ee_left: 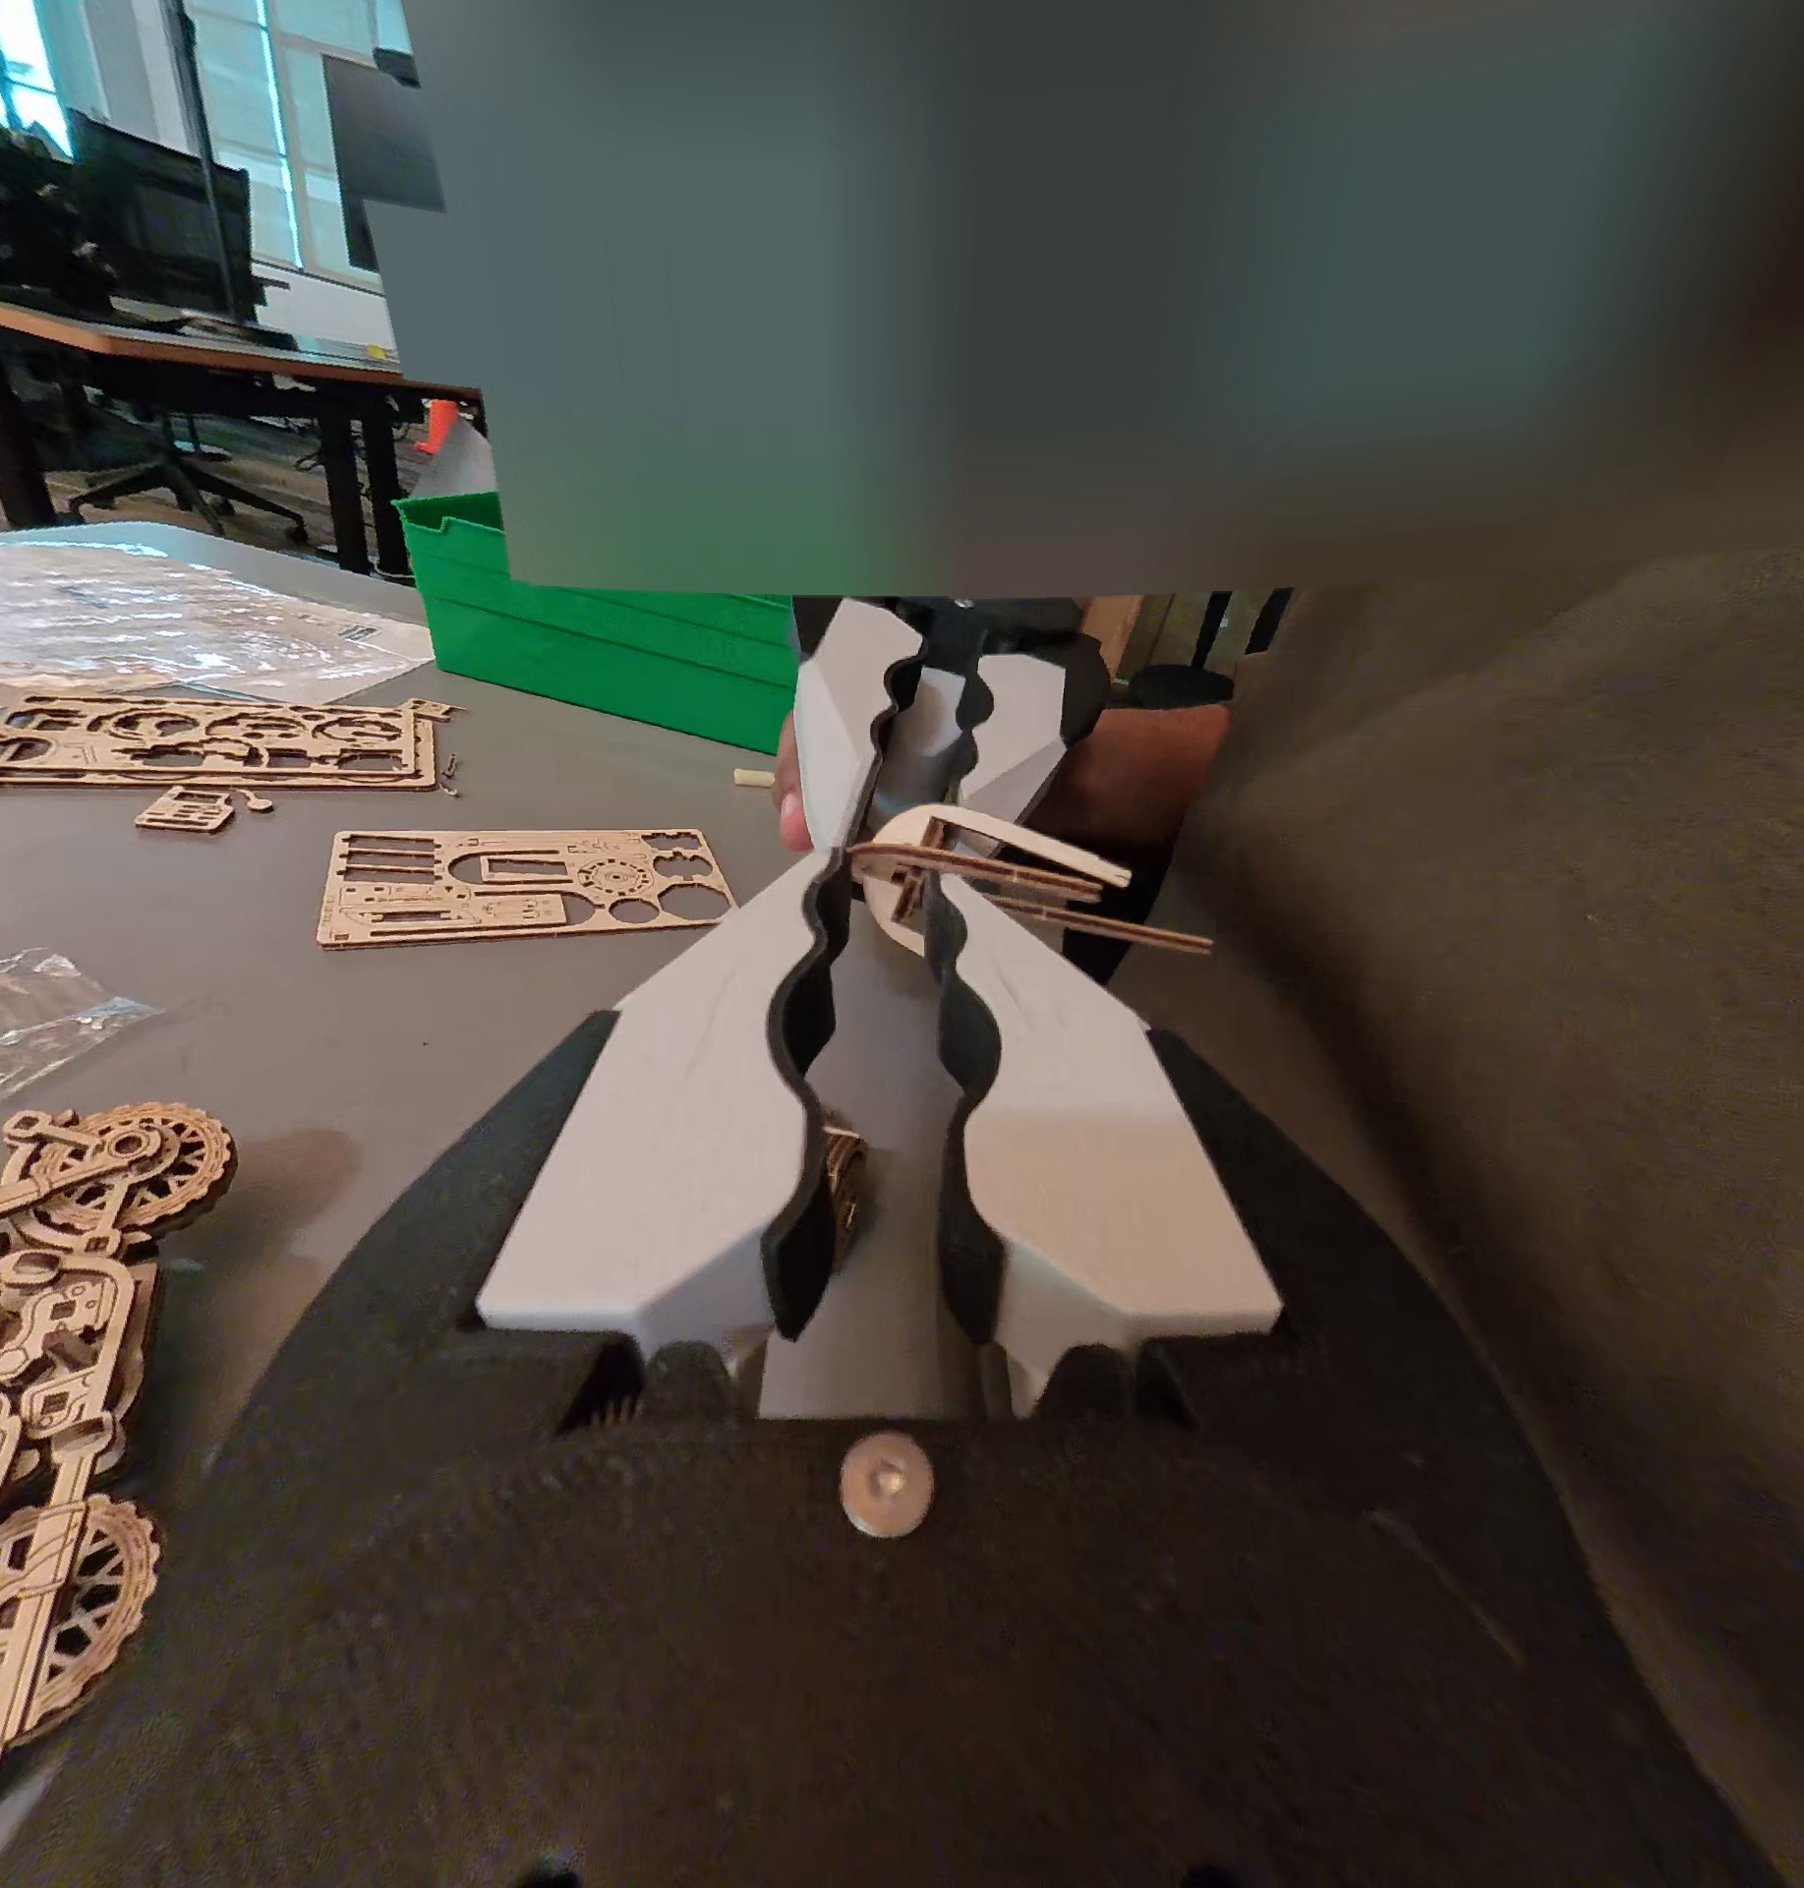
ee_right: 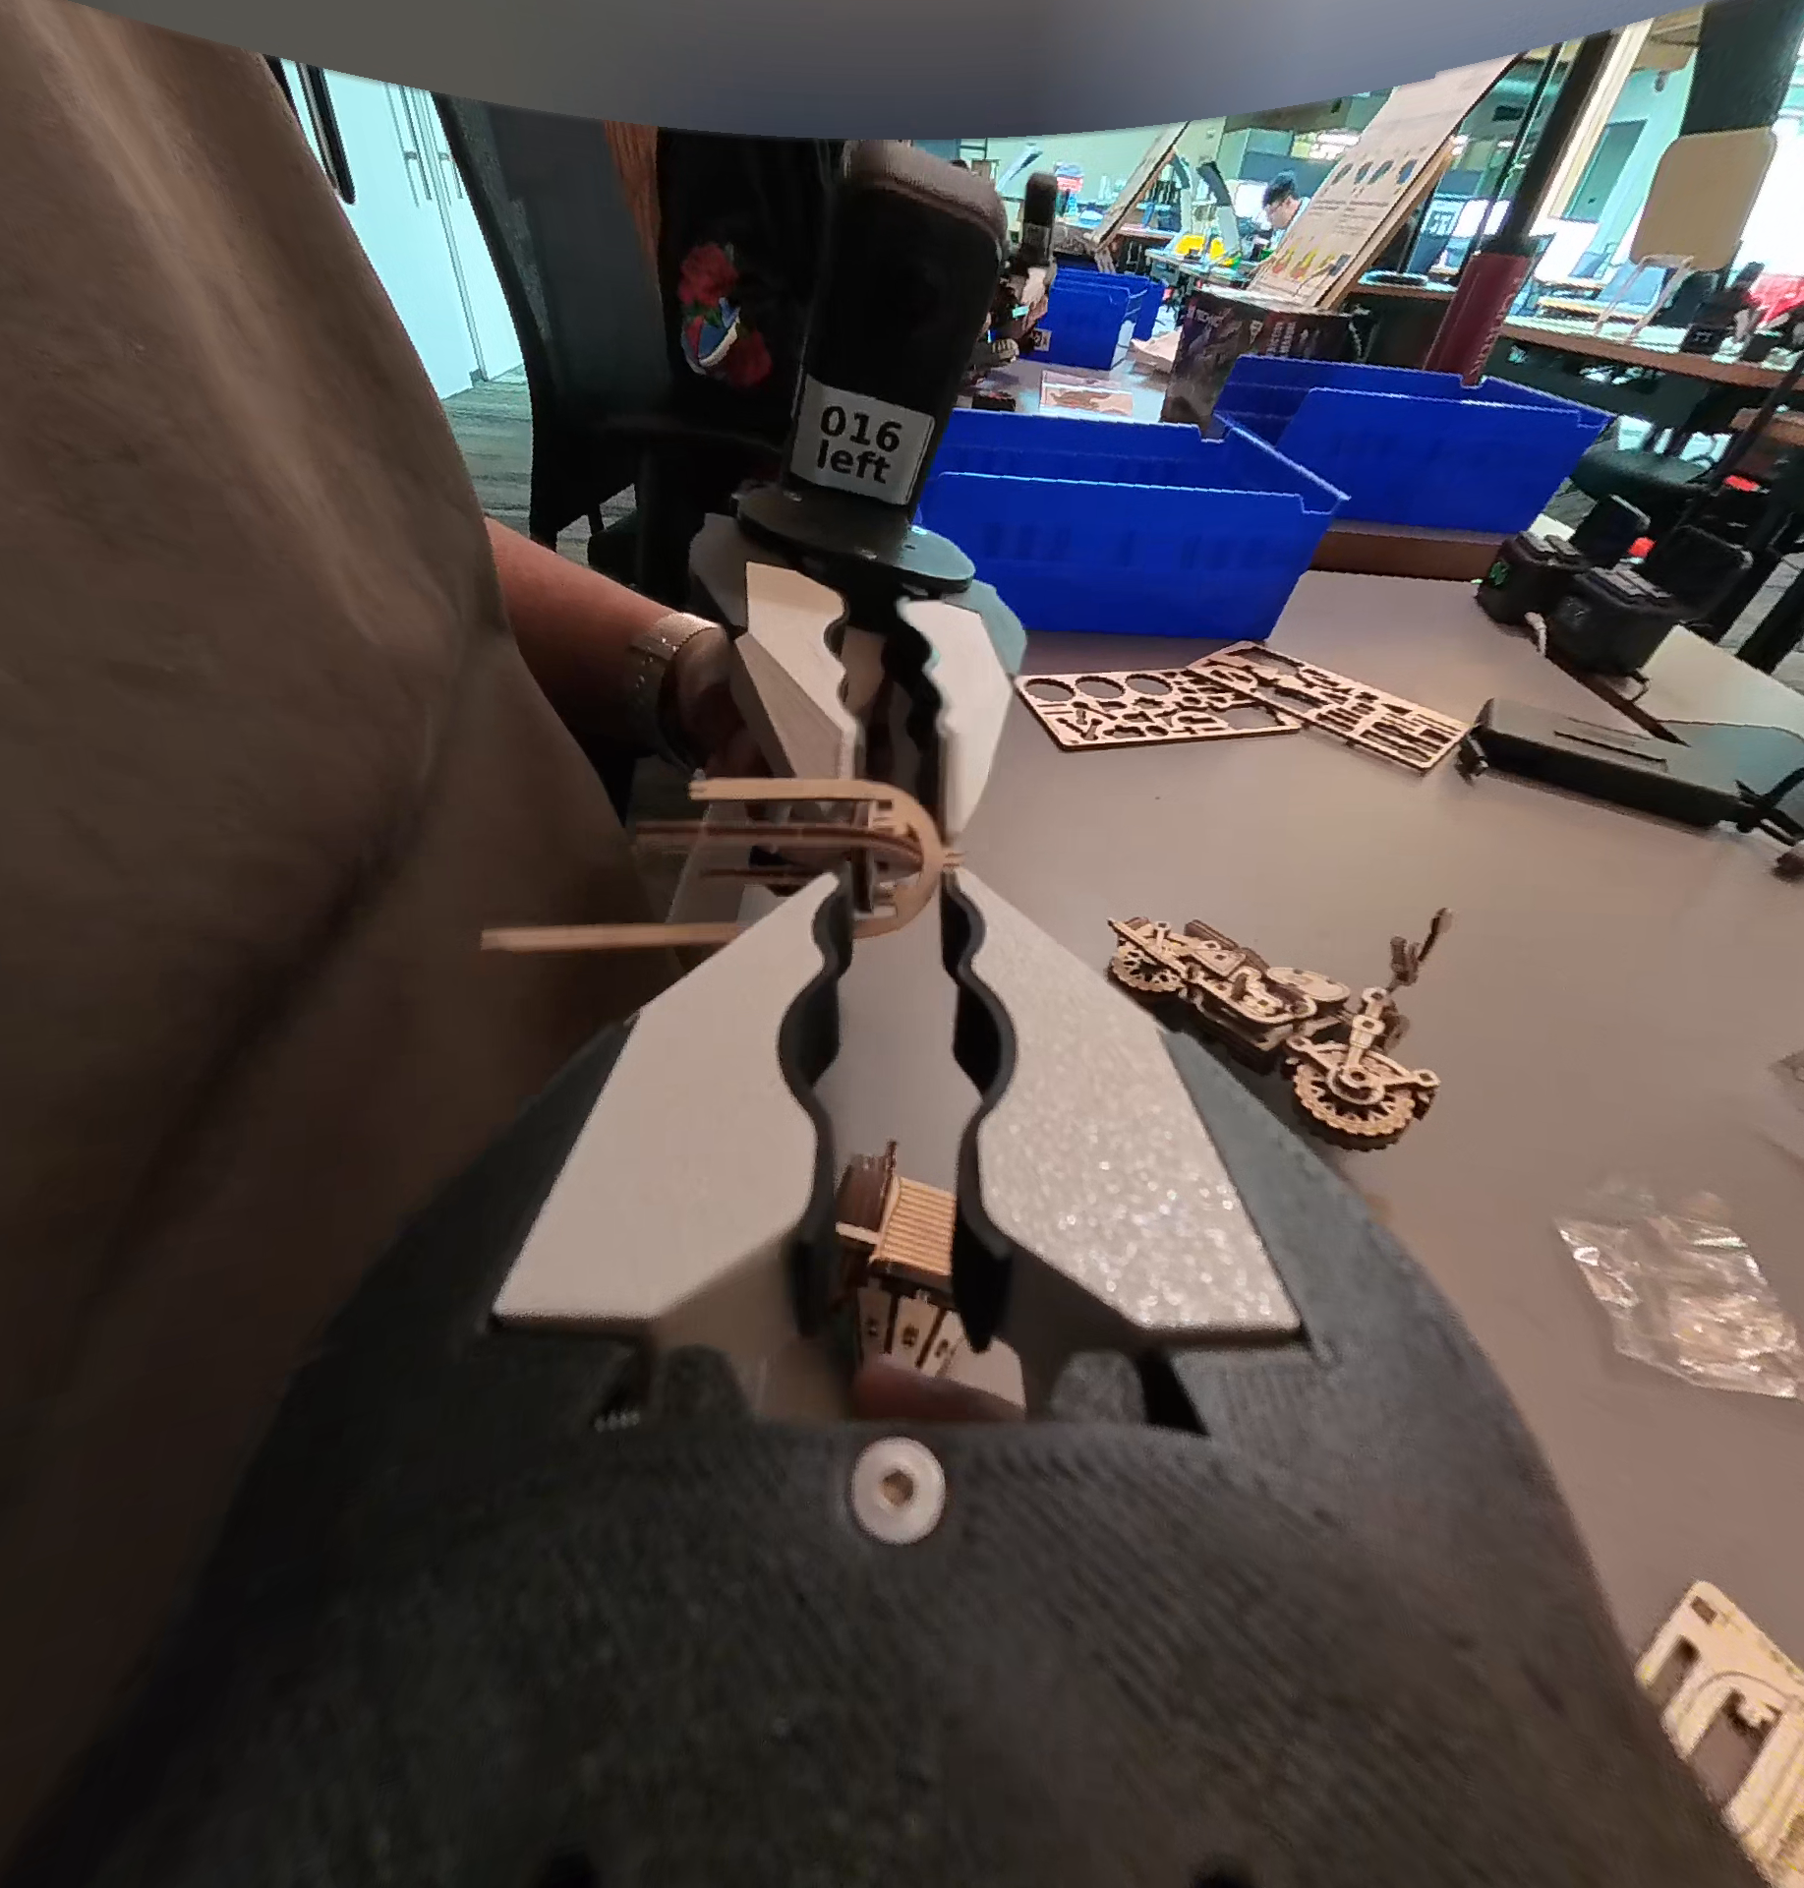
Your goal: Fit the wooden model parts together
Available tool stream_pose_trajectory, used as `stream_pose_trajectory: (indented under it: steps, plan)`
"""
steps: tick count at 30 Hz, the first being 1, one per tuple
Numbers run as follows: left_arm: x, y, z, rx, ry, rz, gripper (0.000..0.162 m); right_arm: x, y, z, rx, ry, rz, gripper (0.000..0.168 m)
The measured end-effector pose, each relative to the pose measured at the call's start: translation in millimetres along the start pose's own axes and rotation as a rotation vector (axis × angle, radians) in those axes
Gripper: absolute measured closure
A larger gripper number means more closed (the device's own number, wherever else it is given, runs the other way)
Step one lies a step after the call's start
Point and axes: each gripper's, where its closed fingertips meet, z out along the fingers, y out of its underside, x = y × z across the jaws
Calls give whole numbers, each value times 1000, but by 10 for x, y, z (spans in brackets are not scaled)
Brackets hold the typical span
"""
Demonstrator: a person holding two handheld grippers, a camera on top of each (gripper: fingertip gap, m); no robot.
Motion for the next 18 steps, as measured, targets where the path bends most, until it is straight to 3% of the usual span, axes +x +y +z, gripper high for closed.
stream_pose_trajectory:
  steps: [18]
  plan:
    - [64, -8, 5, 8, 61, -37, 150, -63, -14, -46, -26, -51, 13, 153]
